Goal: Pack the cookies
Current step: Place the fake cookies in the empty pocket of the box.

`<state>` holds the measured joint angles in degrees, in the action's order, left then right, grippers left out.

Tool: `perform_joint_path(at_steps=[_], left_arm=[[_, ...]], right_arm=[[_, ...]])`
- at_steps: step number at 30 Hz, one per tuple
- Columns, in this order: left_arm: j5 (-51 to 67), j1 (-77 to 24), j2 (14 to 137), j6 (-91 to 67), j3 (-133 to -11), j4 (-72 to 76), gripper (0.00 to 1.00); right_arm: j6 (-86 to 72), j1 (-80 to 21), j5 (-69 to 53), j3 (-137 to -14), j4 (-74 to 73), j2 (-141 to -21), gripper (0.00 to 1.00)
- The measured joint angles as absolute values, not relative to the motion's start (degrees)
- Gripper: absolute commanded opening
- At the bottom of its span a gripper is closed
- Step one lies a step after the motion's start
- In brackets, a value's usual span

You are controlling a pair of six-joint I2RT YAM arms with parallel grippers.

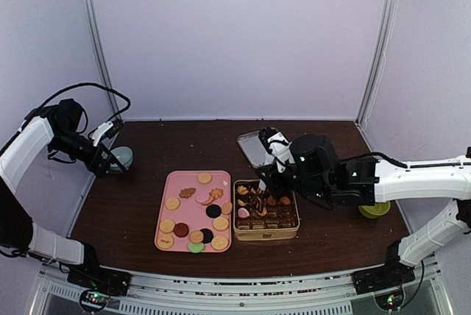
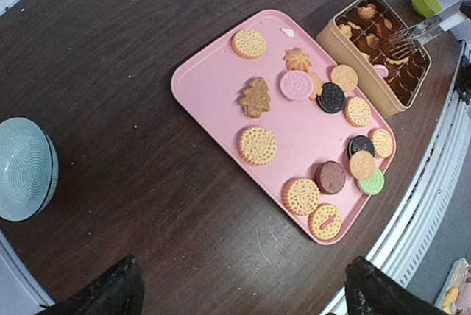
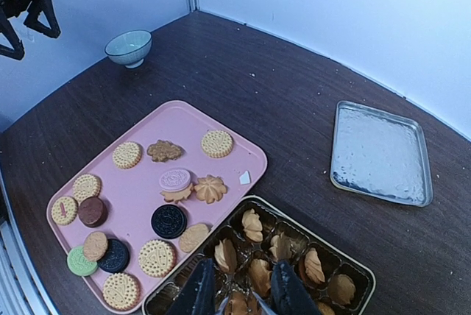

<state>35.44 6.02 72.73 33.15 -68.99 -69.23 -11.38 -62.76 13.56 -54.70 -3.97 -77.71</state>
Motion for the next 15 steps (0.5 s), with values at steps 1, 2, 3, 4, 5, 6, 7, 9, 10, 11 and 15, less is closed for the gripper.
perform_joint_path(at_steps=[1, 2, 3, 4, 5, 6, 7, 9, 10, 11, 15], left_arm=[[35.46, 6.02, 72.73, 33.12, -68.99, -69.23, 0.98], [35.44, 6.02, 72.73, 33.12, -68.99, -69.23, 0.98], [35.44, 6.02, 72.73, 33.15, -68.99, -69.23, 0.98], [35.44, 6.02, 72.73, 33.12, -68.99, -69.23, 0.98], [35.46, 6.02, 72.73, 33.12, -68.99, -69.23, 0.98], [35.46, 6.02, 72.73, 33.15, -68.99, -69.23, 0.98], [35.44, 6.02, 72.73, 33.12, -68.99, -69.23, 0.98], [35.44, 6.02, 72.73, 33.15, -68.99, -69.23, 0.98], [35.44, 6.02, 72.73, 33.15, -68.99, -69.23, 0.98], [35.44, 6.02, 72.73, 33.15, -68.99, -69.23, 0.98], [35.46, 6.02, 72.73, 33.15, -68.99, -69.23, 0.98]], right_arm=[[-11.11, -62.78, 13.58, -54.87, -3.97, -77.82, 0.23], [-10.87, -62.85, 13.58, -54.98, -3.9, -78.0, 0.26], [-10.7, -62.94, 13.58, -55.05, -3.86, -78.15, 0.28], [-10.57, -63.02, 13.65, -55.13, -3.86, -78.26, 0.29], [-10.39, -63.07, 13.69, -55.18, -3.73, -78.32, 0.29], [-10.24, -63.16, 13.78, -55.2, -3.7, -78.35, 0.3], [-10.26, -63.22, 13.8, -55.2, -3.73, -78.35, 0.31], [-10.2, -63.35, 13.8, -55.22, -3.7, -78.35, 0.34], [-10.15, -63.42, 13.82, -55.22, -3.7, -78.35, 0.34], [-10.04, -63.42, 13.8, -55.24, -3.7, -78.35, 0.35], [-9.39, -63.57, 13.78, -55.75, -3.9, -78.35, 0.33]])
